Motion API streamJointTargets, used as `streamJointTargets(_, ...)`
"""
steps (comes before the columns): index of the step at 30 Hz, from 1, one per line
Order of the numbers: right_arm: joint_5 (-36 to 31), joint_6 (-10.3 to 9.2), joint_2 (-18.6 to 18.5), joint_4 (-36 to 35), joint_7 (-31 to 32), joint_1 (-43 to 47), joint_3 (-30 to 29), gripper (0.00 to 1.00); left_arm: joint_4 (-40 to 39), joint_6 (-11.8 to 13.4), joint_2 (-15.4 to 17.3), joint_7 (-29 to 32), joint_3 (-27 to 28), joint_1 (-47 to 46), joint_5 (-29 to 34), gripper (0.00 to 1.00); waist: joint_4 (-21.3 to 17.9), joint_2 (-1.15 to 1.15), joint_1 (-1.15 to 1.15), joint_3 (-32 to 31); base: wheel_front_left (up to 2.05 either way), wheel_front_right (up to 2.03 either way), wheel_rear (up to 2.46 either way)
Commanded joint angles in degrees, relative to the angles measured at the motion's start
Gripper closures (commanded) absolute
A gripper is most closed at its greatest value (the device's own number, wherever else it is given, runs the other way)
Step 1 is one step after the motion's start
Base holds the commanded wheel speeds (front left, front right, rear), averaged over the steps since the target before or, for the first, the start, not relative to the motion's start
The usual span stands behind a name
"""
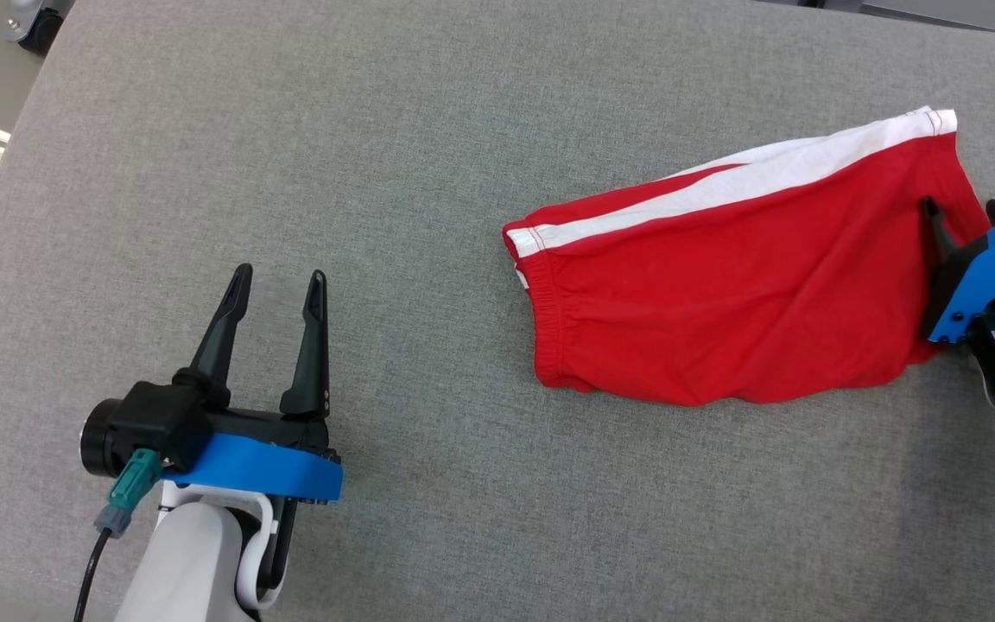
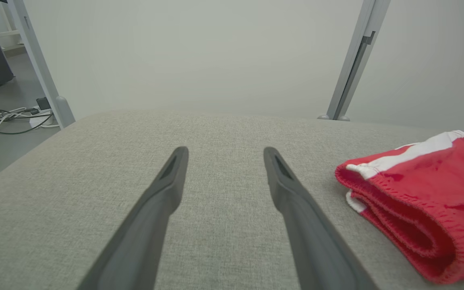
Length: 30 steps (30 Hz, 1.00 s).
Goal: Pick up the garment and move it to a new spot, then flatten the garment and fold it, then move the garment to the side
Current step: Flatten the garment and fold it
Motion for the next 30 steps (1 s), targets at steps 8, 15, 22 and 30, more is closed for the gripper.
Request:
streamJointTargets(8,1.82,0.05,1.46,4.86,2.88,0.82,3.18,1.00,0.01,-0.63,-0.94,-0.24,1.44,0.74,1.14,0.00,-0.08,0.01,0.00,0.01,0.00,0.00,0.00)
streamJointTargets(15,5.19,0.00,0.67,2.92,-0.54,1.39,4.60,1.00,0.70,-0.95,-1.29,-0.24,1.75,0.78,1.57,0.00,-1.13,0.01,0.00,-1.50,0.00,0.00,0.00)
streamJointTargets(22,6.36,-0.01,-0.46,-3.06,-4.39,6.72,1.71,1.00,1.53,-1.01,-1.27,-0.24,1.52,1.77,1.78,0.00,-2.61,0.01,0.00,-5.31,0.00,0.00,0.00)
streamJointTargets(30,3.56,-0.02,3.09,-16.34,-3.87,16.63,-5.76,1.00,1.71,-1.04,-0.71,-0.24,1.93,4.04,1.41,0.00,-5.87,0.01,0.00,-9.27,0.00,0.00,0.00)
